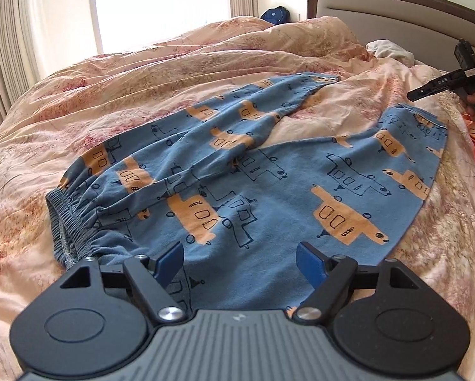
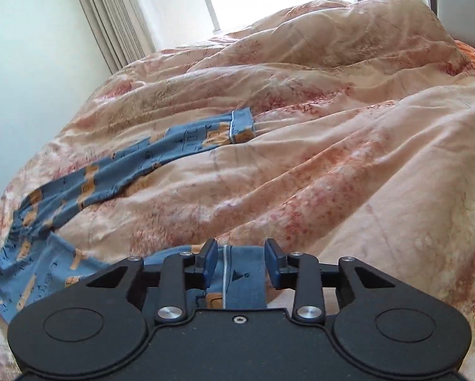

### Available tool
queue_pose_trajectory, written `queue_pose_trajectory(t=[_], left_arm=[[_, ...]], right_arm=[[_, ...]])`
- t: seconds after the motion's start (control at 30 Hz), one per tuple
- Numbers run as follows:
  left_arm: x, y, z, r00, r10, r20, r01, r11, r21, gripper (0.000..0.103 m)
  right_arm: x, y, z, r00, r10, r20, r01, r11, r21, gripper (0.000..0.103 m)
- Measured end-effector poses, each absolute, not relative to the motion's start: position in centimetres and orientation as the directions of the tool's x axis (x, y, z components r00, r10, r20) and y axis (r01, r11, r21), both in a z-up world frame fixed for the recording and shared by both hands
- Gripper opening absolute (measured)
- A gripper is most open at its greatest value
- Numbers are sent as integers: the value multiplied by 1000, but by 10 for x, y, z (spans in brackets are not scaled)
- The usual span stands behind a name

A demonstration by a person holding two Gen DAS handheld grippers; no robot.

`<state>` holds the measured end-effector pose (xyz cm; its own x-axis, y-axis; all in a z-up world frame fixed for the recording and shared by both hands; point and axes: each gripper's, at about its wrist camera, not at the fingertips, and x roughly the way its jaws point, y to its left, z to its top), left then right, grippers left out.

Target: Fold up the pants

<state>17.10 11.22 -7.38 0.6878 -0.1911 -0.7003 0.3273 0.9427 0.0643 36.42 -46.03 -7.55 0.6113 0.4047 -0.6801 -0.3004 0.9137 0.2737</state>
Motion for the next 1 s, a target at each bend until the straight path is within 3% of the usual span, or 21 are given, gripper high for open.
queue_pose_trajectory(t=[0.1, 0.17, 0.23, 0.33, 0.4, 0.6, 0.7, 0.73, 0.8, 0.87, 1.0], left_arm=[[176, 113, -77, 681, -202, -703, 313, 949, 30, 82], [176, 112, -78, 683, -203, -702, 315, 949, 32, 82], [174, 111, -78, 683, -201, -702, 320, 947, 40, 82], [170, 110, -77, 690, -209, -693, 324, 945, 38, 83], [168, 110, -76, 696, -229, -681, 339, 940, 31, 85], [176, 104, -84, 688, -246, -683, 341, 940, 5, 85], [184, 99, -84, 676, -275, -684, 346, 938, -35, 85], [187, 97, -83, 673, -285, -683, 346, 937, -50, 85], [197, 89, -83, 665, -318, -676, 352, 932, -92, 85], [210, 79, -83, 654, -365, -663, 365, 919, -146, 86], [246, 44, -85, 619, -457, -639, 411, 882, -232, 87]], right_arm=[[359, -414, -68, 571, 457, -682, -478, 861, 175, 39], [370, -390, -64, 523, 492, -696, -549, 819, 166, 49], [391, -367, -64, 456, 505, -733, -602, 781, 164, 49], [411, -357, -70, 392, 408, -825, -650, 757, 66, 49], [416, -381, -69, 417, 373, -829, -604, 795, 54, 49], [410, -483, -94, 423, 457, -782, -240, 889, 390, 53], [405, -499, -112, 428, 511, -745, -169, 855, 490, 53], [405, -499, -115, 431, 527, -733, -158, 843, 514, 50], [405, -484, -117, 395, 542, -741, -208, 839, 503, 25], [402, -466, -114, 366, 528, -766, -291, 847, 445, 12], [392, -469, -84, 495, 496, -713, -318, 867, 383, 11]])
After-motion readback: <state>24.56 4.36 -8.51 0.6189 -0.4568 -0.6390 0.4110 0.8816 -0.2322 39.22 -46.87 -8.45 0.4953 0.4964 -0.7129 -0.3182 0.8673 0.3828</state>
